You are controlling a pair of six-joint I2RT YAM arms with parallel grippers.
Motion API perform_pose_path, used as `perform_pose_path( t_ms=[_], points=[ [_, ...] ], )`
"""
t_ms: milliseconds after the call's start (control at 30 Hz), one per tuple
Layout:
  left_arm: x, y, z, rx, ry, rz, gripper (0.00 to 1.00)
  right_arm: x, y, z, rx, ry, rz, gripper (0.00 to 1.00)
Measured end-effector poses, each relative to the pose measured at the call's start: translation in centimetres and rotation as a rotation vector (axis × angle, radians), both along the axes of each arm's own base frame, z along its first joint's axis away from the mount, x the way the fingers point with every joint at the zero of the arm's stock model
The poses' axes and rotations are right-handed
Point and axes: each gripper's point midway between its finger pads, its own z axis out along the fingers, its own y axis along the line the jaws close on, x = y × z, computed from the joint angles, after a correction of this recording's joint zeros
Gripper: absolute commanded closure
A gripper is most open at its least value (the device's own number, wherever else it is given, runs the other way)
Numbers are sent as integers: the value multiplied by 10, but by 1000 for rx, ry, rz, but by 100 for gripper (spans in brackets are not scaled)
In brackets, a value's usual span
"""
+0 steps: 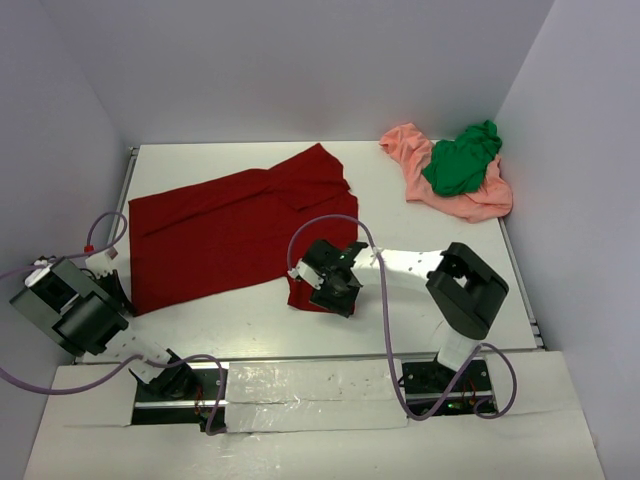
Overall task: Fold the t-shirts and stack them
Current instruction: Fold the tshirt
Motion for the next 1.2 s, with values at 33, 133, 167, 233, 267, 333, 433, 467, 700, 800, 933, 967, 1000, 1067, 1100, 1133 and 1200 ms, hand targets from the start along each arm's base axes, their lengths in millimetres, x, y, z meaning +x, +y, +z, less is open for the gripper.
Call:
perform_pose_path(
  t_ms=[33, 133, 167, 233, 267, 333, 433, 467, 700, 800, 933, 967, 1000, 1067, 1100, 1133, 1200],
  points=[
    [0, 0, 0, 0, 0, 0, 99, -1, 0, 0, -1, 5, -7, 33],
    [-1, 0, 0, 3, 2, -1, 99, -3, -2, -1, -13, 18, -19, 34],
    [-1, 0, 0, 4, 2, -2, 99, -3, -2, -1, -15, 21, -23, 37],
    [-1, 0, 0, 6, 1, -3, 99, -4, -2, -2, -19, 27, -30, 48],
    [-1, 0, 0, 7, 3, -3, 99, -5, -3, -2, -22, 30, -32, 52],
    [-2, 1, 0, 9, 3, -3, 99, -6, -5, -2, -29, 31, -42, 72],
    [-2, 2, 1, 18, 6, -6, 100, -6, -7, -2, -36, 30, -44, 90],
    [-3, 2, 1, 20, 7, -7, 99, -6, -8, -3, -40, 30, -44, 93],
    [-4, 2, 1, 22, 7, -8, 100, -5, -11, -3, -47, 12, -50, 100],
    [-4, 2, 3, 26, 3, -6, 100, -3, -15, -1, -56, -10, -55, 100],
    [-3, 2, 12, 26, -10, 0, 100, 5, -17, 6, -51, -49, -70, 100],
    [-2, 3, 16, 29, -19, 1, 100, 8, -18, 9, -47, -61, -76, 100],
    [1, 5, 20, 30, -29, 2, 100, 12, -17, 12, -42, -73, -82, 100],
    [6, 8, 30, 38, -53, 4, 100, 22, -14, 21, -29, -105, -95, 100],
    [10, 11, 36, 40, -67, 5, 100, 29, -11, 26, -17, -123, -103, 100],
    [14, 13, 42, 43, -81, 6, 100, 36, -9, 32, -5, -142, -110, 100],
    [21, 17, 53, 48, -109, 8, 100, 51, -3, 44, 20, -182, -127, 100]
  ],
)
